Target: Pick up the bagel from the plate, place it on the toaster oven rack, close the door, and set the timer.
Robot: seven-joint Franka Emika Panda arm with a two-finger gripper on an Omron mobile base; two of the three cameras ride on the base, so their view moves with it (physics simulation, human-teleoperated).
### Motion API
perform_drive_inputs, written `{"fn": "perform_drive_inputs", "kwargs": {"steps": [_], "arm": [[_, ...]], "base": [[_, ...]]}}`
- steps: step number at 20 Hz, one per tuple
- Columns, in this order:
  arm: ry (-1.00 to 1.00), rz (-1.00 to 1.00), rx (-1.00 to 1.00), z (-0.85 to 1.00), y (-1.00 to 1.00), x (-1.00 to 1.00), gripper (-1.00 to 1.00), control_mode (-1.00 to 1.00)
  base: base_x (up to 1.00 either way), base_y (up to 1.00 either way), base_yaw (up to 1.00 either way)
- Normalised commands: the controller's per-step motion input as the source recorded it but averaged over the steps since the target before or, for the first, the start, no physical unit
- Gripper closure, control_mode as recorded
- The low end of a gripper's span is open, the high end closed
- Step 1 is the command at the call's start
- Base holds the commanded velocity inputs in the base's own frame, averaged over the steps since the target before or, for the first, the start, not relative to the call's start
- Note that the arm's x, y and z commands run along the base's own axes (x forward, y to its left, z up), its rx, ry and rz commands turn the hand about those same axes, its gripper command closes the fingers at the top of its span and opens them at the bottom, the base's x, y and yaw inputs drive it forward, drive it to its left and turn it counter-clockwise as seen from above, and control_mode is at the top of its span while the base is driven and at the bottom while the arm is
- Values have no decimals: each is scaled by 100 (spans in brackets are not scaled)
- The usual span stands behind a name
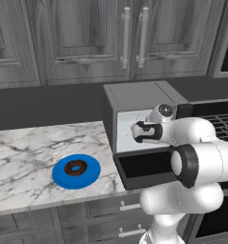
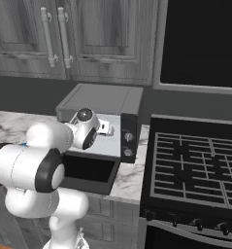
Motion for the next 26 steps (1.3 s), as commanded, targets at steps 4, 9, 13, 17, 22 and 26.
{"fn": "perform_drive_inputs", "kwargs": {"steps": [4,9,13,17,22,26], "arm": [[0,0,0,-47,0,28,-100,-100],[0,0,0,-35,0,21,-100,-100],[0,0,0,-41,-1,-13,-100,-100],[3,0,0,-49,-15,-91,-100,-100],[14,0,0,-24,-25,-100,-100,-100],[28,0,-1,-6,-19,-100,-100,-100]], "base": [[0,0,0],[0,0,0],[0,0,0],[0,0,0],[0,0,0],[0,0,0]]}}
